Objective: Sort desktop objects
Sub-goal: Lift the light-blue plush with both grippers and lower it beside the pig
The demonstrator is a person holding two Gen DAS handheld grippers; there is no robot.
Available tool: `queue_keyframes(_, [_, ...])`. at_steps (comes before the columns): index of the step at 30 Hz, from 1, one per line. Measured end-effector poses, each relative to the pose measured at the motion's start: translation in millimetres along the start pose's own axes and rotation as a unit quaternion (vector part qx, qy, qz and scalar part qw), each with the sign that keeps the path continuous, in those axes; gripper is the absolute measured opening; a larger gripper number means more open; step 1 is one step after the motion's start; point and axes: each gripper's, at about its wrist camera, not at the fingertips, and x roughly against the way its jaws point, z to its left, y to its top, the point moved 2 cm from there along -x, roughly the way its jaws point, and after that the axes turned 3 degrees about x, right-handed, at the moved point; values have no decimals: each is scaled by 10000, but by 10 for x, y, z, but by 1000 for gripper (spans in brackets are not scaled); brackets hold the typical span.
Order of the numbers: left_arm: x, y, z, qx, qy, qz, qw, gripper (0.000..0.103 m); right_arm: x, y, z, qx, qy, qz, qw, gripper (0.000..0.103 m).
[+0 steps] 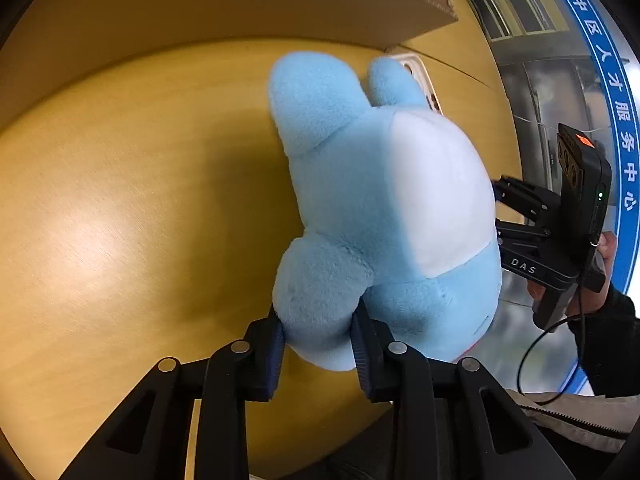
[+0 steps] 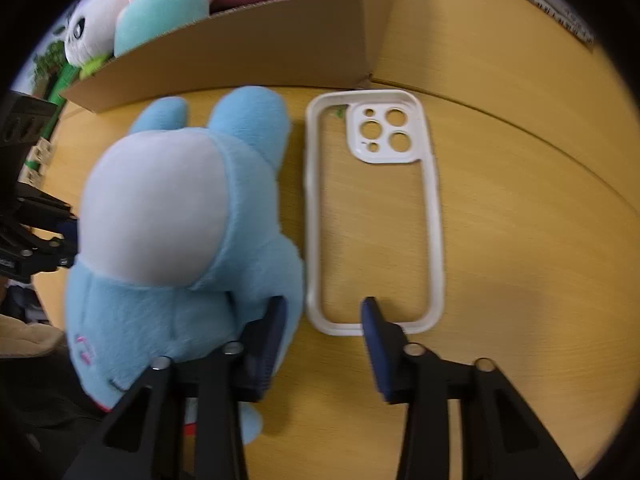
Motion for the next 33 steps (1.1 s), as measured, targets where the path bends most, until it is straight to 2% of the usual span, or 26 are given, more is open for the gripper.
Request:
queue_keyframes(1, [27,5,5,-20,14,-39,10000,29,22,-7,17,31,101,-16,9999,35])
queue_keyframes(2, [54,10,10,-41,28,-77,10000,28,68,-24,34,83,218,-71,9997,43])
queue_keyframes(4, [91,15,43,-58,34,-104,9999,28,132,-47,36,76,384,-163,9991,72])
queue_keyframes(5, [69,16,68,-38,82,-88,9999,28,129,-51,28,61,412,-144,9990,78])
queue_keyframes(10, [23,8,168,-30,200,-16,9998,28,1,-18,51,166,468,-34,9988,78])
queue_keyframes(12, [3,22,149,-97,309,4,9995,28,-39,40,98,269,463,-43,9986,69])
queue_keyframes(14, [2,31,136,-114,272,10,9996,27,-17,102,164,385,421,-124,9983,29])
queue_keyframes(16, [67,26,70,-266,291,-81,9992,26,57,165,236,507,318,-248,9979,27])
queue_keyframes(17, [155,21,-9,-444,441,-218,9978,26,154,195,260,526,271,-354,9976,27])
queue_keyframes(21, [689,83,-262,-787,407,-822,9927,25,777,388,209,413,171,-1029,9937,27])
queue_keyframes(26, [1569,368,-632,-1145,292,-1816,9762,25,1540,884,89,412,-32,-1891,9811,27])
queue_keyframes(29, [1844,746,-644,-1211,508,-2176,9672,25,1587,1385,43,520,-193,-2090,9763,27])
queue_keyframes(31, [1832,1053,-570,-1152,776,-2220,9651,26,1495,1729,-6,563,-254,-2087,9760,27])
queue_keyframes(33, [1733,1351,-456,-1045,1020,-2156,9655,26,1254,2040,-80,547,-265,-1880,9803,27])
